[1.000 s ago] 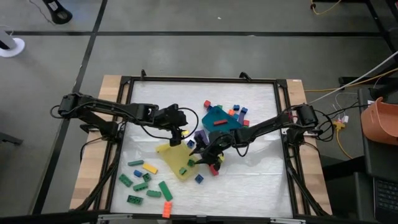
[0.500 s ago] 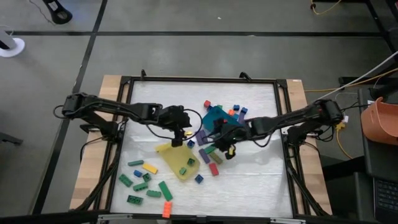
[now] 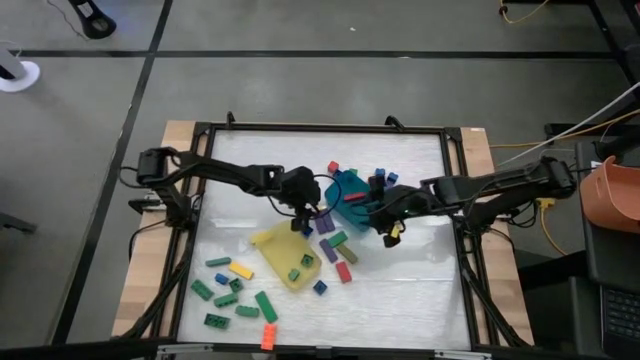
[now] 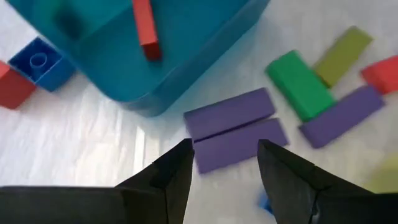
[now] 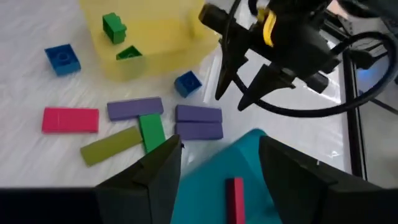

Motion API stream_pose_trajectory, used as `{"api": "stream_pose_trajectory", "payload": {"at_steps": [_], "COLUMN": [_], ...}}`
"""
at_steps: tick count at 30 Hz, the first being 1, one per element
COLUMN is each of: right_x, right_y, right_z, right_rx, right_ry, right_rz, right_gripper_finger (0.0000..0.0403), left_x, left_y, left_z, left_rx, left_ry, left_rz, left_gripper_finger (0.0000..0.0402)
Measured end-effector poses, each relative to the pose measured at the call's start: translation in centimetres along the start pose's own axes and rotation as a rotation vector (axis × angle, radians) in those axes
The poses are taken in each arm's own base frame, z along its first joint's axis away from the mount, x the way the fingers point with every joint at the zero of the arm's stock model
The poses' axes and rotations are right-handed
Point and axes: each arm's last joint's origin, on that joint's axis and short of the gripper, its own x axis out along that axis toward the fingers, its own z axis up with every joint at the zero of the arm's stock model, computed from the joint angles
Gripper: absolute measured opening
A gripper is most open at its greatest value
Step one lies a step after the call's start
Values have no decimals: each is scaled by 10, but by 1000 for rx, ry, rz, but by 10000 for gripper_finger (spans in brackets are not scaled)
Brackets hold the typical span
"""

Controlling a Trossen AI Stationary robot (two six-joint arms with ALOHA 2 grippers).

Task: Sort blocks by size
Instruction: Put the large violet wooden block into the blue bin

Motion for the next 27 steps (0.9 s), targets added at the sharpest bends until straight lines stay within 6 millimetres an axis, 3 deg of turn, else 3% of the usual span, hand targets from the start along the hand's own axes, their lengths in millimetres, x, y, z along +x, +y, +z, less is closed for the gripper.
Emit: {"api": "stream_pose_trajectory", "payload": {"at_steps": [6,16,27], "right_x": [-16,-44,-55], "right_y": [-3,-9,-9], "right_z": [0,-2,-7], "right_rx": [7,22,57], "right_ry": [-38,-87,-76], "right_rz": [-13,-85,-79], "right_gripper_finger": [214,214,214], "left_x": [9,27,37], "left_y": [10,11,14], "left_z": [-6,-13,-16], "left_rx": [-74,-106,-108], "left_ry": [31,64,67], "left_rz": [16,11,98], "left_gripper_finger": [168,168,168]}}
